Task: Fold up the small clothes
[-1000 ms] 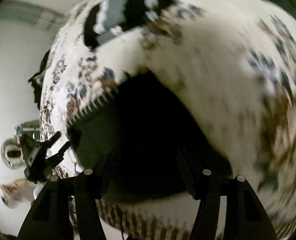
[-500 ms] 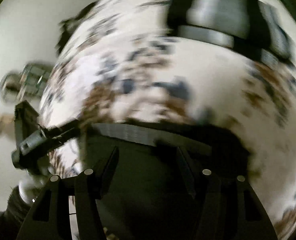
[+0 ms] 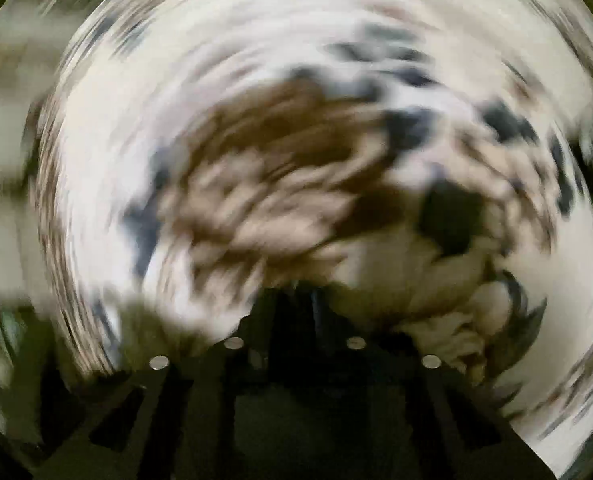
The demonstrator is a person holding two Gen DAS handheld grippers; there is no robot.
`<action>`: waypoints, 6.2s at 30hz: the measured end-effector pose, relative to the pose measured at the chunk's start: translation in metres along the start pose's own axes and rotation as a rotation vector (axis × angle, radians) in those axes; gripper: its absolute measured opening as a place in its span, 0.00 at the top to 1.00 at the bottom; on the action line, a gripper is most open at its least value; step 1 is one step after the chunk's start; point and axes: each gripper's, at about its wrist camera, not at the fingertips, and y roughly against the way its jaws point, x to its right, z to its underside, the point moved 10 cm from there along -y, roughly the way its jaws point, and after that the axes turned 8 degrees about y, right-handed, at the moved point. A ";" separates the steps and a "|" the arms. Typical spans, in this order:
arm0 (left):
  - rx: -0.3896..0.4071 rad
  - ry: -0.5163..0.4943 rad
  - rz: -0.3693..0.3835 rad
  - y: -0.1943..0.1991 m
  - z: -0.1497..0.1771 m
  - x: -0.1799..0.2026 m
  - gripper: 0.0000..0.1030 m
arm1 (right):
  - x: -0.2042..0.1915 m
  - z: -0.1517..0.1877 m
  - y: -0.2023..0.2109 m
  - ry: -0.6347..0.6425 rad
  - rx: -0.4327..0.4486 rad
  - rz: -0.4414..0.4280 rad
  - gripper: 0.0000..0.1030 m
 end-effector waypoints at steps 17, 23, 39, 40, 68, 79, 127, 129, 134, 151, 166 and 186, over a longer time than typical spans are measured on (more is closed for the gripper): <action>-0.044 -0.063 -0.006 0.001 0.013 0.004 0.25 | -0.037 0.000 -0.026 0.202 -0.194 0.053 0.93; -0.078 -0.044 0.014 -0.003 0.024 0.007 0.25 | 0.037 0.016 -0.033 -0.510 -0.151 -0.395 0.96; -0.124 -0.086 -0.039 -0.014 -0.018 -0.010 0.06 | 0.185 0.264 0.122 -0.821 0.246 -0.252 0.45; -0.135 -0.089 -0.027 -0.017 -0.018 -0.006 0.00 | 0.183 0.270 0.117 -0.832 0.239 -0.256 0.45; 0.047 -0.234 -0.309 -0.043 -0.106 0.047 0.21 | 0.208 0.221 0.076 -0.762 0.354 0.058 0.94; 0.073 -0.242 -0.323 0.013 -0.068 0.038 0.21 | 0.190 0.331 0.104 -1.049 0.382 -0.311 0.60; -0.072 -0.110 -0.293 0.035 0.018 -0.018 0.21 | 0.083 0.362 0.016 -1.412 0.763 -0.871 0.76; -0.072 -0.107 -0.271 0.034 0.015 -0.017 0.21 | 0.083 0.375 0.005 -1.448 0.796 -1.003 0.76; -0.105 -0.082 -0.203 0.023 0.011 -0.016 0.21 | 0.087 0.411 -0.040 -1.490 0.551 -0.848 0.45; -0.107 -0.136 -0.012 -0.032 -0.008 0.022 0.00 | 0.143 0.264 -0.017 -0.792 0.369 -0.641 0.09; -0.117 -0.293 0.083 -0.031 -0.027 0.070 0.64 | 0.087 0.241 -0.014 -0.764 0.393 -0.740 0.70; -0.245 -0.367 0.136 -0.043 -0.024 0.122 0.72 | 0.083 0.248 0.026 -0.961 0.527 -0.592 0.76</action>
